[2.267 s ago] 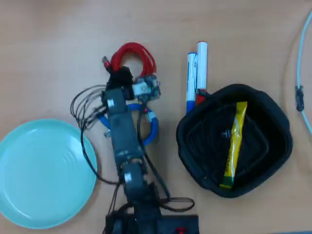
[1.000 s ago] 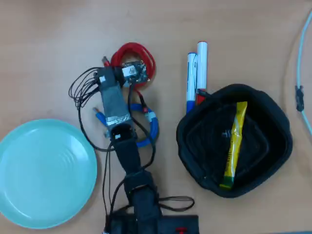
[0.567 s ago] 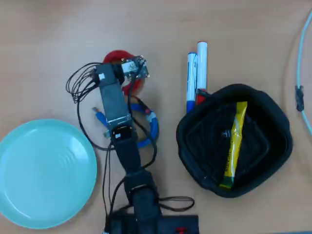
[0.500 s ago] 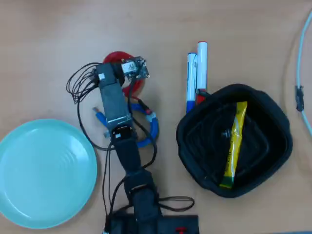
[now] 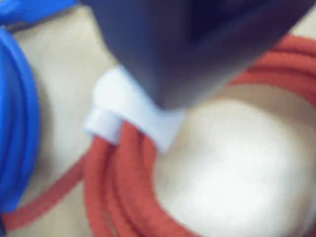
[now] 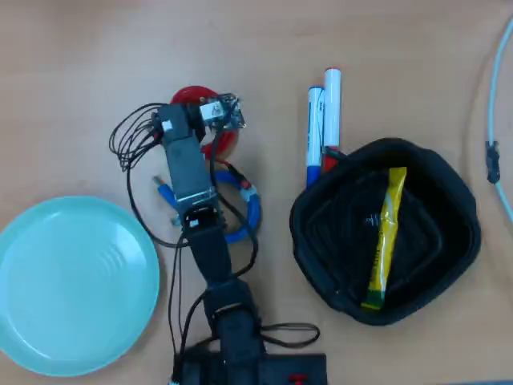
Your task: Put a black charging cable in a black bowl and put a red charging cable in a green bowl
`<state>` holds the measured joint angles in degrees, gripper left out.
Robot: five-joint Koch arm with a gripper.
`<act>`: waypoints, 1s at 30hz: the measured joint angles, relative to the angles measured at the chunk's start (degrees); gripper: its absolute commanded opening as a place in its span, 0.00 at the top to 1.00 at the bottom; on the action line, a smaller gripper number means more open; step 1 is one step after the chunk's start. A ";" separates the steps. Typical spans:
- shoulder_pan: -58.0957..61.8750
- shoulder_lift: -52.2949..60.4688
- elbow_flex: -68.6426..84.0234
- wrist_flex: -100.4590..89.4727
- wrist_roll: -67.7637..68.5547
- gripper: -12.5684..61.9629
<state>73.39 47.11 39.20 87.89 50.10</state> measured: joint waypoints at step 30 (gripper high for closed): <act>-1.23 12.83 0.00 2.64 -9.32 0.11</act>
<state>72.16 59.94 39.20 90.53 40.78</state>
